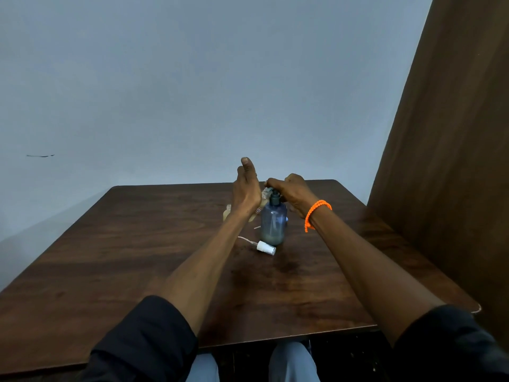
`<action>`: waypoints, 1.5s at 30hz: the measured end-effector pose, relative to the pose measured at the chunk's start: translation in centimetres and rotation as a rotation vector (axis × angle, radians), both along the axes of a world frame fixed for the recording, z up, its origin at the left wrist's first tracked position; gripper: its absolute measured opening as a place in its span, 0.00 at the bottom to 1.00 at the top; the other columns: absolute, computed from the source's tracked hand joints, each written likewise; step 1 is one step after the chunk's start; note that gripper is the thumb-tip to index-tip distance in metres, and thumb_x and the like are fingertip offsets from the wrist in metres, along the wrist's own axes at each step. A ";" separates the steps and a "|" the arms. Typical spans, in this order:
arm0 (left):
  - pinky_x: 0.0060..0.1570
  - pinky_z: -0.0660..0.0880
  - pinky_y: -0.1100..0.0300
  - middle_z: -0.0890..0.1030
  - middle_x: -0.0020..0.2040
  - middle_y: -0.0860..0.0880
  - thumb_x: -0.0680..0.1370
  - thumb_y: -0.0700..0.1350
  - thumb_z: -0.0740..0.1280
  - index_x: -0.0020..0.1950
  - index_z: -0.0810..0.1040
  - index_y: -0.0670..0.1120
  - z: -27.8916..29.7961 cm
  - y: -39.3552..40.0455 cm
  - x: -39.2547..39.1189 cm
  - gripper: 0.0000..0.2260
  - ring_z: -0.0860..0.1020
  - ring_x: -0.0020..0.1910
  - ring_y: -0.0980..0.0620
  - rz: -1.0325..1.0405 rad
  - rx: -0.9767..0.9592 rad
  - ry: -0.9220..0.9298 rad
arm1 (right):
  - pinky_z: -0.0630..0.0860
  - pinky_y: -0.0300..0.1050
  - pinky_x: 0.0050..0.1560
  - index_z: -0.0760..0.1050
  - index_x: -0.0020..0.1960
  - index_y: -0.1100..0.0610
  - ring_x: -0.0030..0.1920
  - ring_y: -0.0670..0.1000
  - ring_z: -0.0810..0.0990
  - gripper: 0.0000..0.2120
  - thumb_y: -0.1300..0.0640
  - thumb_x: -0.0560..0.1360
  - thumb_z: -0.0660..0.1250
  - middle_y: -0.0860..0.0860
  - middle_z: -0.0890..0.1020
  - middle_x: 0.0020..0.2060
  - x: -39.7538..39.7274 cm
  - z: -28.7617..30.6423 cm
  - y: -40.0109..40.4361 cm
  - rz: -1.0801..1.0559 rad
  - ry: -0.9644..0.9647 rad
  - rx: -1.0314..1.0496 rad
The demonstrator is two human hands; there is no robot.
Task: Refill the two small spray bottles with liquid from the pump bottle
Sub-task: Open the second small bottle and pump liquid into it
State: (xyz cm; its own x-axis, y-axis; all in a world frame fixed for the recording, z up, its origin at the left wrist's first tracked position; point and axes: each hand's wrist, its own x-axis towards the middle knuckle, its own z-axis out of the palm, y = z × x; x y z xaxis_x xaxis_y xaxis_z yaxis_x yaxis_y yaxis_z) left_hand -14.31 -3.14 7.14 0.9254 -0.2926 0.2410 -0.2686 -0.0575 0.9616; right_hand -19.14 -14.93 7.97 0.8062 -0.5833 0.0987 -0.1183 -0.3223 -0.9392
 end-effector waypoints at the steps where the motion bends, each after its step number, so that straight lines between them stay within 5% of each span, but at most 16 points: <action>1: 0.60 0.72 0.46 0.77 0.55 0.49 0.85 0.68 0.38 0.69 0.74 0.42 -0.1 0.0 0.1 0.38 0.77 0.55 0.45 0.004 -0.005 0.014 | 0.68 0.48 0.36 0.67 0.29 0.55 0.33 0.53 0.71 0.20 0.53 0.70 0.75 0.51 0.69 0.25 -0.1 -0.3 0.2 0.000 -0.002 0.008; 5: 0.59 0.71 0.47 0.79 0.56 0.50 0.84 0.69 0.37 0.72 0.73 0.42 -0.3 0.0 -0.3 0.39 0.77 0.57 0.44 -0.002 0.005 0.027 | 0.67 0.51 0.40 0.63 0.33 0.54 0.37 0.53 0.70 0.22 0.52 0.68 0.77 0.53 0.67 0.31 -0.3 0.2 0.1 -0.017 -0.036 -0.031; 11: 0.54 0.69 0.50 0.77 0.48 0.52 0.85 0.67 0.37 0.68 0.74 0.42 0.0 0.0 -0.1 0.38 0.76 0.47 0.53 -0.009 -0.013 0.014 | 0.73 0.44 0.35 0.69 0.34 0.56 0.36 0.54 0.78 0.18 0.52 0.69 0.78 0.55 0.76 0.32 -0.1 0.8 0.0 0.008 0.002 0.000; 13: 0.53 0.69 0.49 0.76 0.47 0.53 0.83 0.69 0.37 0.67 0.74 0.41 0.0 0.2 0.0 0.40 0.75 0.45 0.54 -0.006 -0.017 0.011 | 0.69 0.40 0.29 0.71 0.35 0.57 0.32 0.51 0.75 0.16 0.53 0.71 0.77 0.54 0.74 0.31 0.0 0.4 0.3 -0.004 0.002 0.035; 18: 0.57 0.70 0.48 0.77 0.50 0.53 0.73 0.75 0.35 0.69 0.74 0.42 0.1 0.4 -0.5 0.49 0.77 0.50 0.52 -0.040 -0.041 -0.002 | 0.67 0.42 0.31 0.64 0.34 0.55 0.32 0.50 0.70 0.21 0.57 0.73 0.76 0.53 0.68 0.31 -0.3 0.2 0.4 -0.038 -0.034 0.021; 22: 0.54 0.71 0.49 0.76 0.47 0.53 0.80 0.72 0.36 0.64 0.74 0.43 0.3 0.2 -0.6 0.41 0.75 0.46 0.54 -0.030 -0.030 -0.007 | 0.68 0.42 0.34 0.65 0.35 0.55 0.35 0.51 0.74 0.22 0.53 0.72 0.78 0.53 0.72 0.31 -0.5 1.1 0.1 -0.031 -0.013 -0.005; 26: 0.56 0.69 0.50 0.76 0.49 0.54 0.69 0.78 0.34 0.67 0.75 0.43 0.5 0.4 -0.3 0.51 0.75 0.48 0.55 -0.023 -0.038 -0.012 | 0.68 0.44 0.34 0.65 0.34 0.55 0.37 0.54 0.74 0.20 0.53 0.71 0.77 0.54 0.71 0.32 -0.2 0.9 0.4 -0.039 -0.014 -0.006; 32: 0.56 0.68 0.50 0.75 0.48 0.55 0.65 0.79 0.34 0.66 0.74 0.43 0.3 0.5 -0.5 0.54 0.74 0.47 0.57 -0.027 -0.044 -0.009 | 0.68 0.45 0.35 0.64 0.34 0.54 0.34 0.52 0.72 0.21 0.55 0.71 0.77 0.52 0.68 0.30 -0.4 0.8 0.5 -0.037 -0.020 -0.012; 36: 0.56 0.69 0.50 0.75 0.48 0.55 0.73 0.76 0.34 0.65 0.74 0.43 0.4 0.2 -0.4 0.48 0.75 0.49 0.51 -0.025 -0.039 -0.015 | 0.70 0.42 0.34 0.67 0.36 0.55 0.36 0.53 0.77 0.19 0.55 0.72 0.77 0.54 0.75 0.33 -0.6 1.3 0.4 -0.017 -0.001 0.028; 40: 0.55 0.69 0.50 0.76 0.49 0.55 0.79 0.73 0.35 0.69 0.74 0.41 0.1 0.1 -0.1 0.45 0.77 0.50 0.49 -0.011 -0.029 0.001 | 0.68 0.41 0.30 0.66 0.33 0.55 0.32 0.51 0.72 0.19 0.57 0.71 0.76 0.54 0.70 0.31 -0.5 0.8 1.0 -0.031 -0.028 0.056; 45: 0.55 0.68 0.50 0.76 0.48 0.54 0.83 0.69 0.37 0.68 0.74 0.41 -0.2 -0.1 -0.1 0.39 0.77 0.50 0.50 -0.012 -0.019 -0.022 | 0.72 0.43 0.38 0.67 0.36 0.55 0.37 0.53 0.77 0.18 0.56 0.70 0.78 0.57 0.75 0.37 -1.1 1.3 0.8 -0.027 -0.029 0.068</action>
